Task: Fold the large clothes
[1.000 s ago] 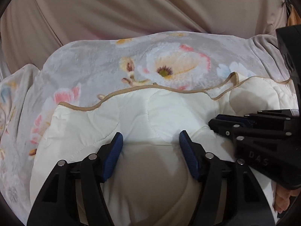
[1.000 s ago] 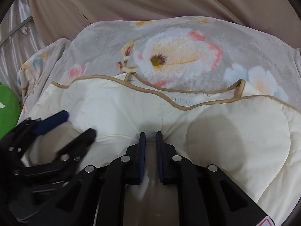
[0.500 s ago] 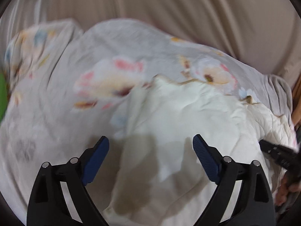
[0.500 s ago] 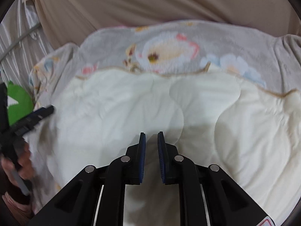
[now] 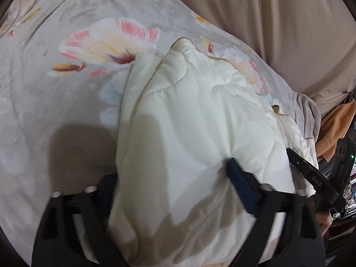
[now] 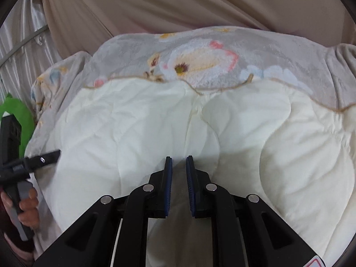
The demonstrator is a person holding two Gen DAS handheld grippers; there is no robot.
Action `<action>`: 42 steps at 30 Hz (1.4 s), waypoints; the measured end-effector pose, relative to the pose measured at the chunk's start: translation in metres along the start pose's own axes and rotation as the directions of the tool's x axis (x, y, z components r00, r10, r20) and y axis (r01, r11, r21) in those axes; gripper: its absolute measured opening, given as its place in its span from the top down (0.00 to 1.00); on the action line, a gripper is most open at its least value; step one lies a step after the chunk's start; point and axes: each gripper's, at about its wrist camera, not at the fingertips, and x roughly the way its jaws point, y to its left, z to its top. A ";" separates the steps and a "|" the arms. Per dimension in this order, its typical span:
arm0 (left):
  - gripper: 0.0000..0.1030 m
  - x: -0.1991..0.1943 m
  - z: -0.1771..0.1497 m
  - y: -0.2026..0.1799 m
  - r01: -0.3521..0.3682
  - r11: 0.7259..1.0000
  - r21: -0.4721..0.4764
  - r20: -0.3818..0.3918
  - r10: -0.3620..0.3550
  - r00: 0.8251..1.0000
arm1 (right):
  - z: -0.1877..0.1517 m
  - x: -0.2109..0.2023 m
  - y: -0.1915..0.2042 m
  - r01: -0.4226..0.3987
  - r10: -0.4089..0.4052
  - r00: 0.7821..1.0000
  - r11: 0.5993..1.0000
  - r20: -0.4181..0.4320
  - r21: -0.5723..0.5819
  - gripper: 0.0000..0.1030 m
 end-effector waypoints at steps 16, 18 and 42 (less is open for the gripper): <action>0.83 -0.121 0.011 -0.197 0.122 0.904 0.410 0.219 -0.227 0.949 | -0.023 -0.039 -0.021 -0.154 0.153 0.988 0.986 0.026 0.059 0.86; 0.83 -0.120 0.007 -0.222 0.127 0.882 0.454 0.202 -0.241 0.949 | -0.042 -0.069 -0.024 -0.164 0.162 0.986 0.985 0.036 0.046 0.86; 0.78 0.068 -0.110 -0.387 0.036 0.734 0.678 -0.017 -0.033 0.999 | -0.186 -0.153 -0.128 -0.229 0.207 0.973 0.900 0.097 0.372 0.83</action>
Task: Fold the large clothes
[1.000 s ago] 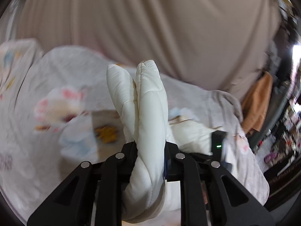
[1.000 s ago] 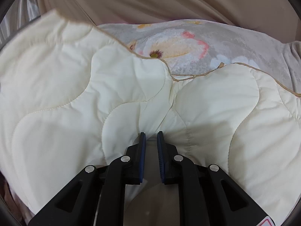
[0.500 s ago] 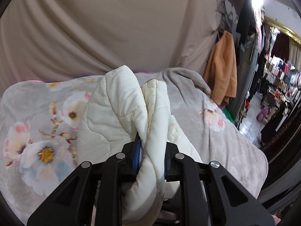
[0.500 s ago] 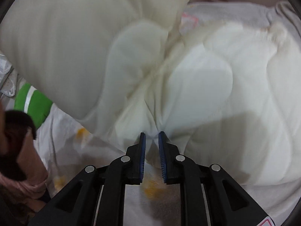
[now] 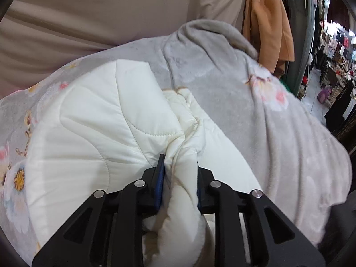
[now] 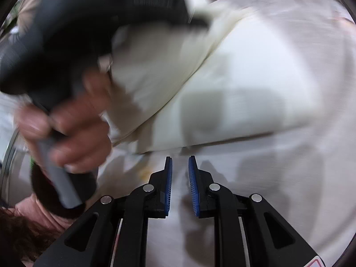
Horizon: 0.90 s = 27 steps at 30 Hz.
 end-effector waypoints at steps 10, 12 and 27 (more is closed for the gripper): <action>0.18 -0.077 -0.011 0.002 0.081 0.995 0.055 0.151 -0.089 0.985 | 0.042 -0.077 -0.003 0.104 -0.095 0.970 0.994 0.226 -0.031 0.61; 0.12 -0.118 -0.021 0.018 0.068 0.997 0.047 0.228 -0.077 0.971 | 0.051 -0.088 0.016 0.093 -0.067 0.958 0.992 0.279 -0.082 0.35; 0.11 -0.085 -0.117 0.092 -0.206 0.975 -0.077 -0.032 0.205 0.978 | 0.111 -0.003 0.051 -0.101 0.106 0.994 0.985 0.028 -0.138 0.48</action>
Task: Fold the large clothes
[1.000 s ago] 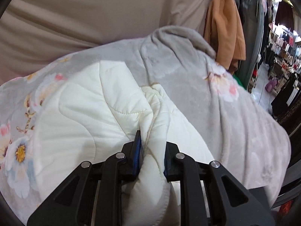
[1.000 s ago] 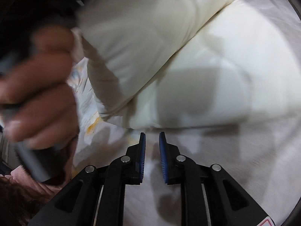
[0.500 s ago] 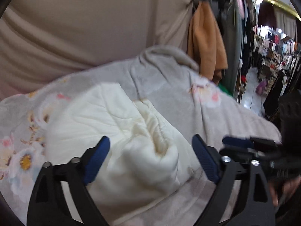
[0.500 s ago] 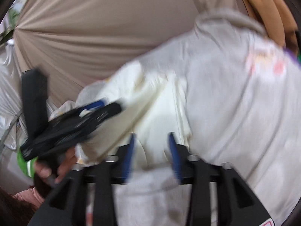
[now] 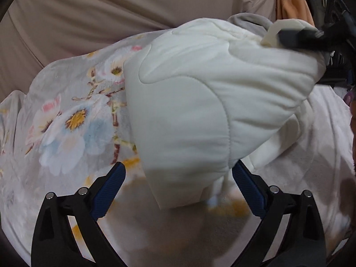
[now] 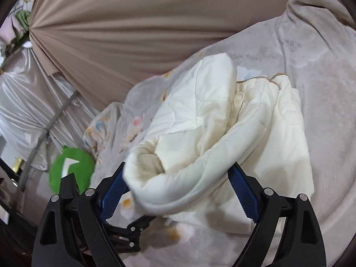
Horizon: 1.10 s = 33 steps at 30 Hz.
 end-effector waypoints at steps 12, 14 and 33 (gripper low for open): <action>0.23 0.038 0.009 -0.017 0.101 0.995 -0.022 -0.090 -0.103 0.991 | -0.055 -0.016 -0.120 0.026 -0.030 0.999 0.964 0.013 0.265 0.81; 0.23 0.048 0.007 -0.011 0.136 0.988 -0.067 -0.119 -0.143 0.983 | -0.063 -0.014 -0.128 0.007 -0.010 1.000 0.958 0.009 0.285 0.83; 0.15 -0.064 0.111 0.009 0.063 0.998 -0.009 0.268 -0.058 0.962 | 0.022 -0.078 -0.025 0.192 -0.180 0.948 0.981 0.264 -0.021 0.22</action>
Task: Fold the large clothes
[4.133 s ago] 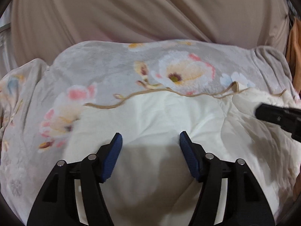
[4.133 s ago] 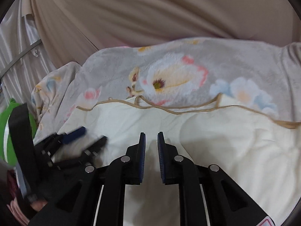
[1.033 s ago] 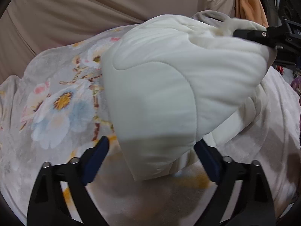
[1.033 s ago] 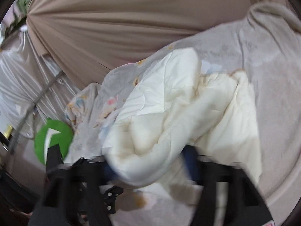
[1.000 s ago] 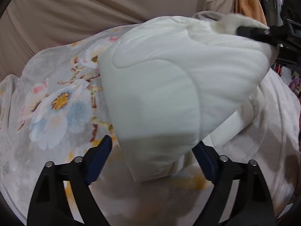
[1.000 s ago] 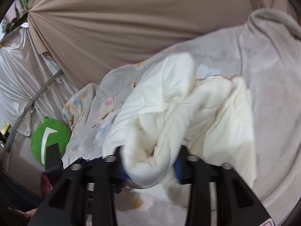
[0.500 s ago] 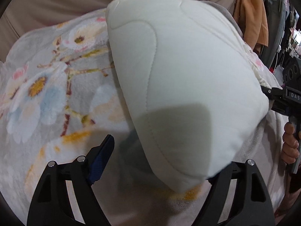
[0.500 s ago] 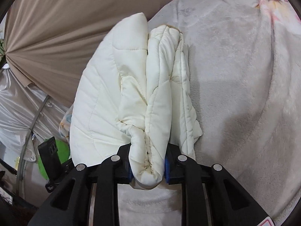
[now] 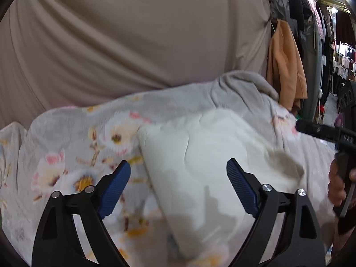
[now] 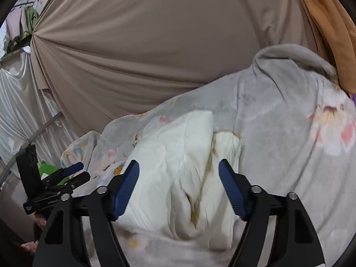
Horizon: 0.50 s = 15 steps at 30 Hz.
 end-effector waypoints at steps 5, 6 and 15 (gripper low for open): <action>0.15 0.053 0.022 -0.016 -0.019 1.000 -0.023 -0.050 0.018 0.999 | 0.013 0.089 -0.016 0.090 -0.085 0.975 0.996 -0.203 0.014 0.22; 0.15 0.057 0.021 -0.016 -0.012 0.999 -0.035 -0.063 0.010 0.998 | 0.007 0.103 -0.024 0.083 -0.071 0.963 0.996 -0.262 0.036 0.43; 0.16 0.084 -0.010 -0.048 0.057 0.998 0.033 -0.143 -0.051 0.988 | -0.022 0.058 -0.046 0.013 -0.002 0.985 0.998 -0.174 0.065 0.96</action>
